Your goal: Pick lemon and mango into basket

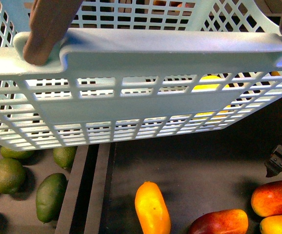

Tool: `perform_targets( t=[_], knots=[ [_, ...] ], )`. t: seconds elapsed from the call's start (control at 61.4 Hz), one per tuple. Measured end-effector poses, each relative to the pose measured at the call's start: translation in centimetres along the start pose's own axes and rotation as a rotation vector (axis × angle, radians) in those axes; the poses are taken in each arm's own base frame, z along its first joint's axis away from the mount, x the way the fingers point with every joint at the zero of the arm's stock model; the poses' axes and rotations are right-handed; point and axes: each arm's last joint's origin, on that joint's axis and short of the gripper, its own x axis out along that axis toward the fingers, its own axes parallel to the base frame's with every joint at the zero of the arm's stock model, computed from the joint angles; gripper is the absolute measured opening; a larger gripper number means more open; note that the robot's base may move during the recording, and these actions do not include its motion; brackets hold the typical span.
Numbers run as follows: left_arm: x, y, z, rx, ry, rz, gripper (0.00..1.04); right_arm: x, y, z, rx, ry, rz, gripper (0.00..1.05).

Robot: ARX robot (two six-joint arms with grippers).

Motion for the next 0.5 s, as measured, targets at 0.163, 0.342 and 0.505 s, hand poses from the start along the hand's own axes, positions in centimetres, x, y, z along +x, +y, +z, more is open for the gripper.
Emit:
perform_targets(
  t=[0.163, 0.342, 0.505],
  knots=[
    [0.0, 0.0, 0.0, -0.001, 0.001, -0.001, 0.04, 0.9, 0.9, -0.4, 0.003, 0.009, 0.004, 0.96],
    [0.0, 0.0, 0.0, 0.000, 0.001, 0.000, 0.04, 1.5, 1.3, -0.7, 0.008, 0.016, 0.000, 0.81],
    [0.0, 0.0, 0.0, 0.000, 0.000, 0.000, 0.04, 1.4, 1.2, -0.5, 0.018, 0.015, 0.002, 0.72]
  ],
)
